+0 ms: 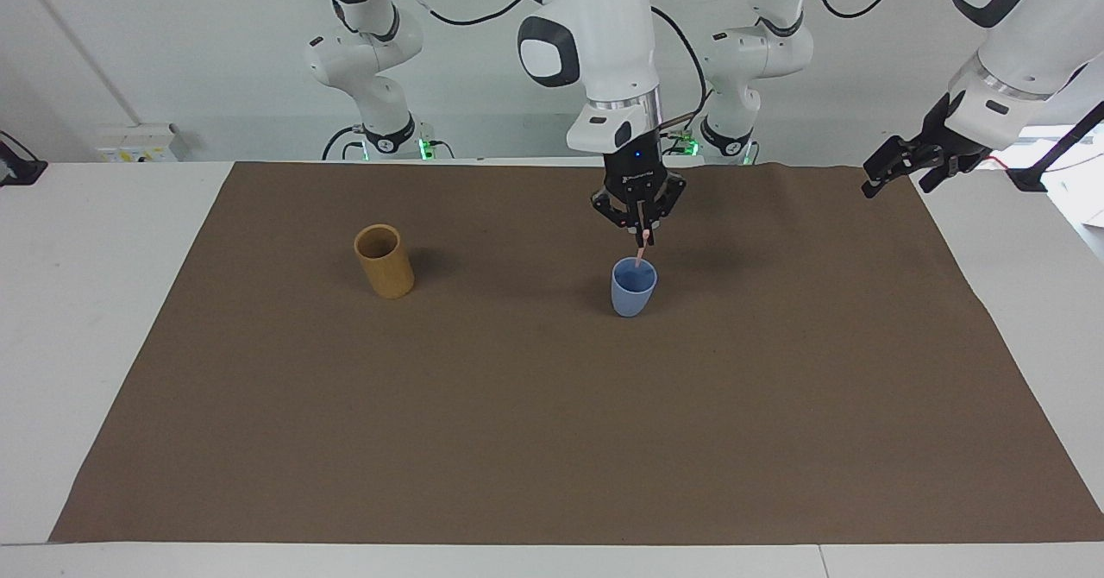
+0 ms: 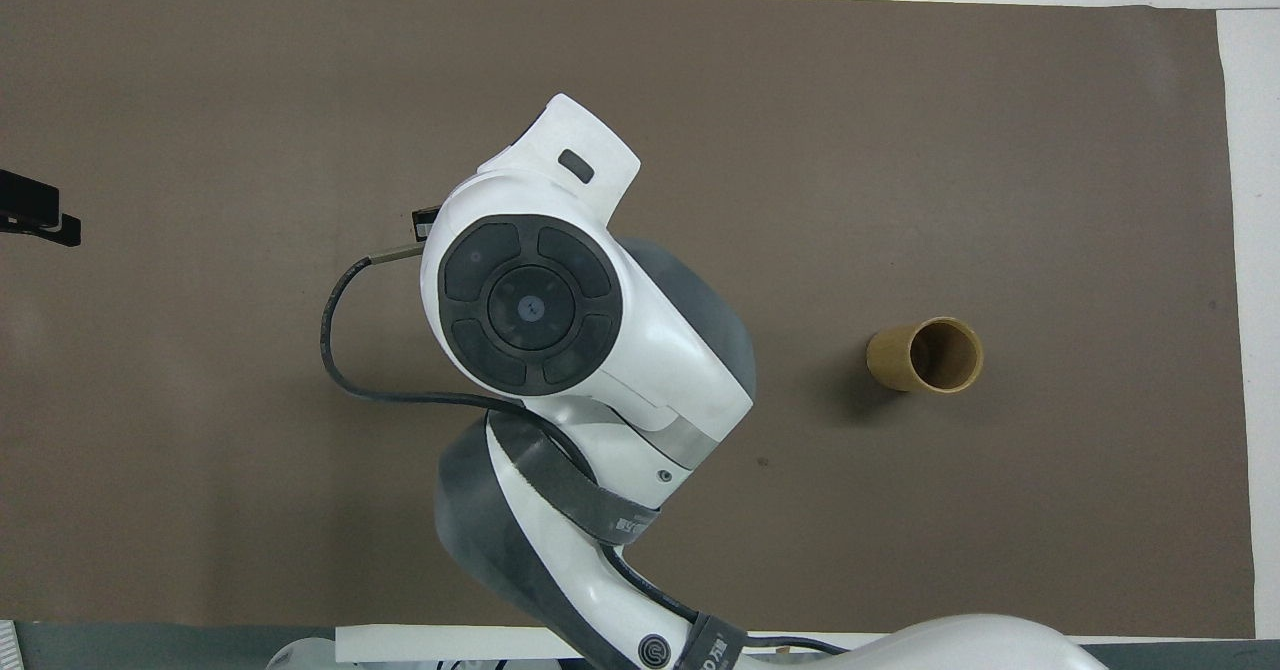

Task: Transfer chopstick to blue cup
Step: 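Carry the chopstick with the right gripper over the blue cup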

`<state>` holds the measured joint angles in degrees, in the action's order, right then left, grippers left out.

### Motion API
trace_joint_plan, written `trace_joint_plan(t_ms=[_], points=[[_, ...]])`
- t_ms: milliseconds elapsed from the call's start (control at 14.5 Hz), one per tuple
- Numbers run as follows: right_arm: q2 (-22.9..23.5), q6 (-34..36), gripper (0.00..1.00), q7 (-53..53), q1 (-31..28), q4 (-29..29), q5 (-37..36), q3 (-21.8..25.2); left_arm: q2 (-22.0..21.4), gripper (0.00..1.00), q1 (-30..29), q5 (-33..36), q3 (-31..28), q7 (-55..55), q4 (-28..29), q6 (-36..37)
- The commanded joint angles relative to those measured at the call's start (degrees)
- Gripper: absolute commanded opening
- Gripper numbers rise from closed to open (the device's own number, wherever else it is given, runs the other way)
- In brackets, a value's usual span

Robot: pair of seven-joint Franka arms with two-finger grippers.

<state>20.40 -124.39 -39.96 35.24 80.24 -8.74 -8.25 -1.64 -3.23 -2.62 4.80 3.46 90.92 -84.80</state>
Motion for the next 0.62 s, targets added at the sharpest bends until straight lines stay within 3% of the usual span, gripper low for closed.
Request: trace_joint_plan(t_ms=[0, 206, 344, 412, 550], points=[[-2.72, -4.18, 0.0, -0.21, -1.05, 5.52, -1.19, -0.28, -0.38, 1.0, -0.11, -0.28, 0.12, -0.12, 0.04, 0.78], [-4.4, -6.48, 0.03, -0.21, -1.05, 9.85, -1.11, -0.28, -0.38, 1.0, -0.11, -0.28, 0.12, -0.03, 0.04, 0.78], [-4.4, -6.39, 0.24, -0.21, -1.22, 9.94, -1.11, -0.28, -0.38, 1.0, -0.11, -0.19, 0.12, -0.12, 0.04, 0.78], [-4.4, -6.48, 0.41, -0.12, -1.31, 9.94, -1.11, -0.28, -0.38, 1.0, -0.11, -0.28, 0.12, -0.03, 0.13, 0.78], [-4.4, -6.48, 0.99, 0.23, -2.01, 9.59, -1.19, -0.19, -0.38, 1.0, -0.11, -0.28, 0.12, -0.03, 0.04, 0.78]])
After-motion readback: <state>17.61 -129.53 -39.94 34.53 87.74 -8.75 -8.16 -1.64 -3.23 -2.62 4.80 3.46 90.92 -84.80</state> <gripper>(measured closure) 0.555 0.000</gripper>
